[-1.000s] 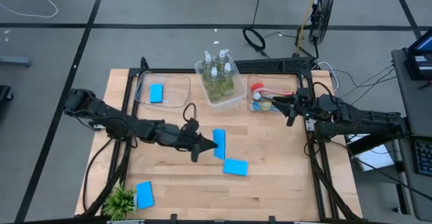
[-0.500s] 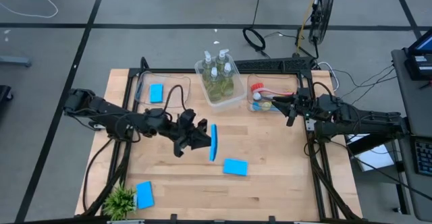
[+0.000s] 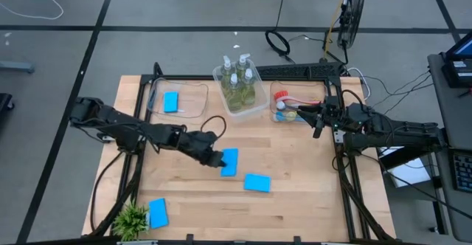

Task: Pick & Place Kitchen Sink Supplies
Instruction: Put the blue sponge into the left transparent bin

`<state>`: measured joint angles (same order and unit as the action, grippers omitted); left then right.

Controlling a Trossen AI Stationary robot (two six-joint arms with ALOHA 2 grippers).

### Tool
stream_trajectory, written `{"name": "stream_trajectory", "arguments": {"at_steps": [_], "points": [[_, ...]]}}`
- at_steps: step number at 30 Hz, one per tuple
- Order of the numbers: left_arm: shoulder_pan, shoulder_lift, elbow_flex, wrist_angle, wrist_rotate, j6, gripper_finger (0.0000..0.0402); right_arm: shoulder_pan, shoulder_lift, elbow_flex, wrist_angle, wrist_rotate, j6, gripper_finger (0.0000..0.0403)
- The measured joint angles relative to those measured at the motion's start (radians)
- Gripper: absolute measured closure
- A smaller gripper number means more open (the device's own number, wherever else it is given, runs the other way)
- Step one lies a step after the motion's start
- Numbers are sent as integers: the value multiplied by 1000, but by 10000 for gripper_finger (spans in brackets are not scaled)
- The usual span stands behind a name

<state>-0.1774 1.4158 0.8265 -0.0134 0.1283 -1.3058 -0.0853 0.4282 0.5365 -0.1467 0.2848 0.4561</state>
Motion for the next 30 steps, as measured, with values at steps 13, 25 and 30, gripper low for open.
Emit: {"name": "stream_trajectory", "arguments": {"at_steps": [13, 25, 30], "points": [[211, -152, 257, -864, -236, 155, 401, 0, 0, 0, -1, 1, 0, 293], [610, -173, 462, -1162, -453, 560, 401, 0, 0, 0, 0, 1, 2, 293], [766, -136, 460, -1145, -426, 707, 401, 0, 0, 0, 0, 1, 3, 293]]}}
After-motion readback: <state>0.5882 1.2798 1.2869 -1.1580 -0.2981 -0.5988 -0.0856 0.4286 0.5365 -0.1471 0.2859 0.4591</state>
